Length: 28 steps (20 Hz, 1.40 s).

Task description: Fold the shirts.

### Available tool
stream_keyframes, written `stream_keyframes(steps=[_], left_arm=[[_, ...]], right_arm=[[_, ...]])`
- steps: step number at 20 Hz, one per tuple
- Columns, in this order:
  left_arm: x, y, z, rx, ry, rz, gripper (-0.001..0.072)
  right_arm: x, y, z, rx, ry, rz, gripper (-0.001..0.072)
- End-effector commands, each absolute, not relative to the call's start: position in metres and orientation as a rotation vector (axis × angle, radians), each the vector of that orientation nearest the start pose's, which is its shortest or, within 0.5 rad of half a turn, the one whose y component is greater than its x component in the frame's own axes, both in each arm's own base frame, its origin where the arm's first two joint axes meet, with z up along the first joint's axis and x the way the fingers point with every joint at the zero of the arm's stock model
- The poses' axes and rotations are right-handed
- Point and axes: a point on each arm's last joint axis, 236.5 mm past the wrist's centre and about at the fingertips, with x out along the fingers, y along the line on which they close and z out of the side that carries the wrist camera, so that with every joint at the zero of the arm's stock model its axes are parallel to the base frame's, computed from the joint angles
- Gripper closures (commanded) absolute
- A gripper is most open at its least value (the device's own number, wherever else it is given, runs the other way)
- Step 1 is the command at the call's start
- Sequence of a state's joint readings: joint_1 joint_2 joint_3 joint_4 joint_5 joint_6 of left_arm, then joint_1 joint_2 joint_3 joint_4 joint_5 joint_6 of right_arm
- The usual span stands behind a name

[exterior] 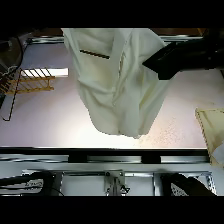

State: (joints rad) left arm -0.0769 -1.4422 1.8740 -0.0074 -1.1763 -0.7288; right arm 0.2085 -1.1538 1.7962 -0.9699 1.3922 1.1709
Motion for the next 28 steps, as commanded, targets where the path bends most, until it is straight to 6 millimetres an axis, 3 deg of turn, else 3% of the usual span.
stream_keyframes(steps=[1, 5, 7, 11, 15, 17, 18, 20, 21, 25, 28], left_arm=[[0.355, -0.287, 0.434, -0.38, 0.036, -1.45, 0.0655], [0.303, -0.301, 0.399, -0.235, 0.184, -1.627, 0.0655], [0.3, -0.3, 0.369, -0.156, 0.329, -1.601, 0.0656], [0.348, -0.283, 0.311, -0.005, 0.51, -1.326, 0.0656], [0.38, -0.27, 0.295, 0.022, 0.542, -1.167, 0.0656], [0.391, -0.269, 0.297, -0.011, 0.532, -1.127, 0.0634], [0.395, -0.27, 0.3, -0.017, 0.513, -1.114, 0.0514], [0.409, -0.266, 0.31, -0.04, 0.461, -1.069, 0.0182], [0.417, -0.261, 0.316, -0.051, 0.432, -1.038, 0.0098], [0.441, -0.218, 0.353, -0.084, 0.303, -0.892, 0.0094], [0.437, -0.184, 0.378, -0.075, 0.241, -0.818, 0.0095]], right_arm=[[0.361, 0.209, 0.328, -0.103, 0.513, 0.802, 0.064], [0.383, 0.2, 0.349, -0.064, 0.412, 0.724, 0.064], [0.388, 0.198, 0.355, -0.062, 0.384, 0.706, 0.064], [0.385, 0.199, 0.362, -0.052, 0.362, 0.712, 0.064], [0.375, 0.196, 0.374, -0.06, 0.332, 0.708, 0.064], [0.369, 0.202, 0.378, -0.036, 0.326, 0.739, 0.064], [0.365, 0.207, 0.381, -0.019, 0.322, 0.764, 0.064], [0.361, 0.212, 0.386, -0.009, 0.309, 0.793, 0.064], [0.358, 0.212, 0.388, -0.014, 0.299, 0.795, 0.064], [0.364, 0.19, 0.402, -0.049, 0.242, 0.687, 0.064], [0.383, 0.145, 0.423, -0.059, 0.167, 0.467, 0.064]])
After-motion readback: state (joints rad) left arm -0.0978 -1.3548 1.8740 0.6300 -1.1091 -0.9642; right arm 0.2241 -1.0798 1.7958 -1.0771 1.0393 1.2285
